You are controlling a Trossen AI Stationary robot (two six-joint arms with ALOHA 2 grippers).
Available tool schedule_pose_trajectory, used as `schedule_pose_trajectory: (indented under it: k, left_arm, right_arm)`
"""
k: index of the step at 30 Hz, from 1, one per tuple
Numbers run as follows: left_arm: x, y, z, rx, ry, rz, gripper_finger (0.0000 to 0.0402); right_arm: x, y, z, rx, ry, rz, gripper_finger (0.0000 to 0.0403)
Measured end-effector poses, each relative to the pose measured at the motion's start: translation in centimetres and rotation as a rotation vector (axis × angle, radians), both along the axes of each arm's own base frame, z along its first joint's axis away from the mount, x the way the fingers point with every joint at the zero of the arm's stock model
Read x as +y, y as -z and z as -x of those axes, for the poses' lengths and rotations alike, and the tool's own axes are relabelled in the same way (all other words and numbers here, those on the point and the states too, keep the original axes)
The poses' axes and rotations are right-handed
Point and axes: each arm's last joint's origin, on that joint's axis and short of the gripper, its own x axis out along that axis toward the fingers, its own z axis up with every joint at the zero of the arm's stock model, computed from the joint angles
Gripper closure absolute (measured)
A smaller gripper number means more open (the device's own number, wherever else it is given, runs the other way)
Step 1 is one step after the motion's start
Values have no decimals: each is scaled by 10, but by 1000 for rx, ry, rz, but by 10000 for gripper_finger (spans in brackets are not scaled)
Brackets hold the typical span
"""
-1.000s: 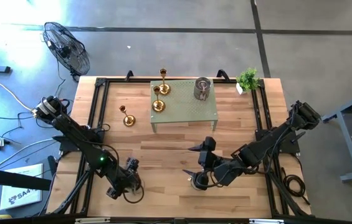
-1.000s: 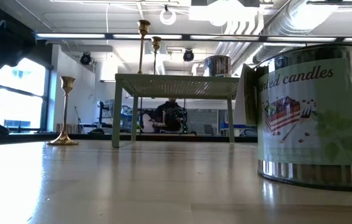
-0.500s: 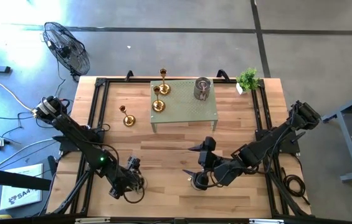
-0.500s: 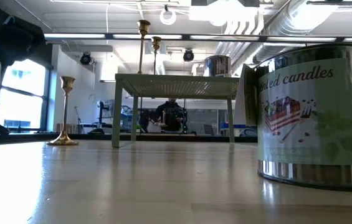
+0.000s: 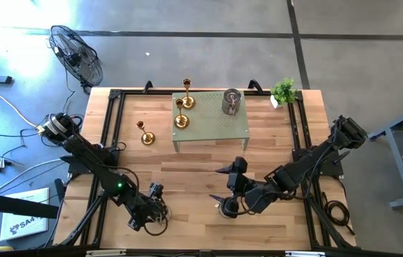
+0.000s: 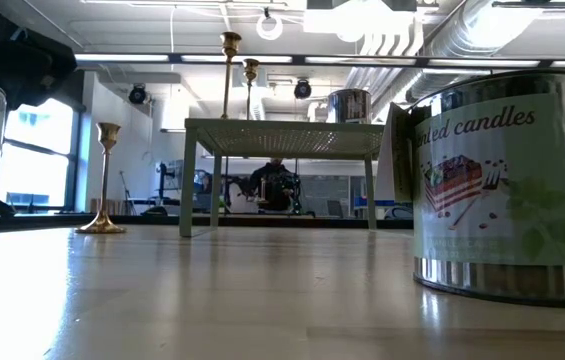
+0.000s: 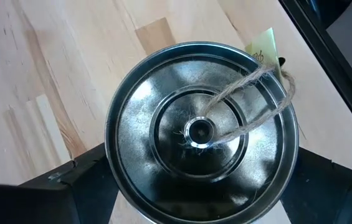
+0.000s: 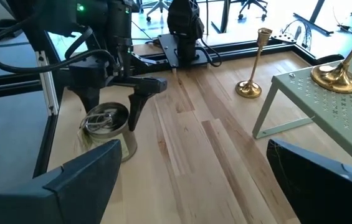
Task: Pick & Place candle stick holders
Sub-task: Put the left silver scented candle on the shelf
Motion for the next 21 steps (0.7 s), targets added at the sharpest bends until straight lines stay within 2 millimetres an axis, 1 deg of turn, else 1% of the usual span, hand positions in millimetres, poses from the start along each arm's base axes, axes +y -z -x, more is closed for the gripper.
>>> schedule_pose_trajectory:
  k: [6, 11, 14, 16, 19, 21]
  left_arm:
    - [1, -7, 0, -31, -17, -27, 62]
    - [1, -31, -5, -144, -34, -72, 63]
    - [2, -41, -6, -178, -29, -114, 63]
    - [1, -53, -7, -223, -14, -121, 63]
    - [0, -80, -9, -329, 17, -114, 63]
    - [1, -95, -9, -369, 45, -120, 63]
  right_arm:
    - [0, 0, 0, 1, -3, -2, 8]
    - [0, 0, 0, -1, -3, 2, 8]
    - [0, -1, 0, -5, -4, 0, 8]
    - [0, -1, 0, -4, -5, 1, 8]
    - [0, -1, 0, -4, -6, 2, 8]
    - [0, 0, 0, 0, -7, 3, 8]
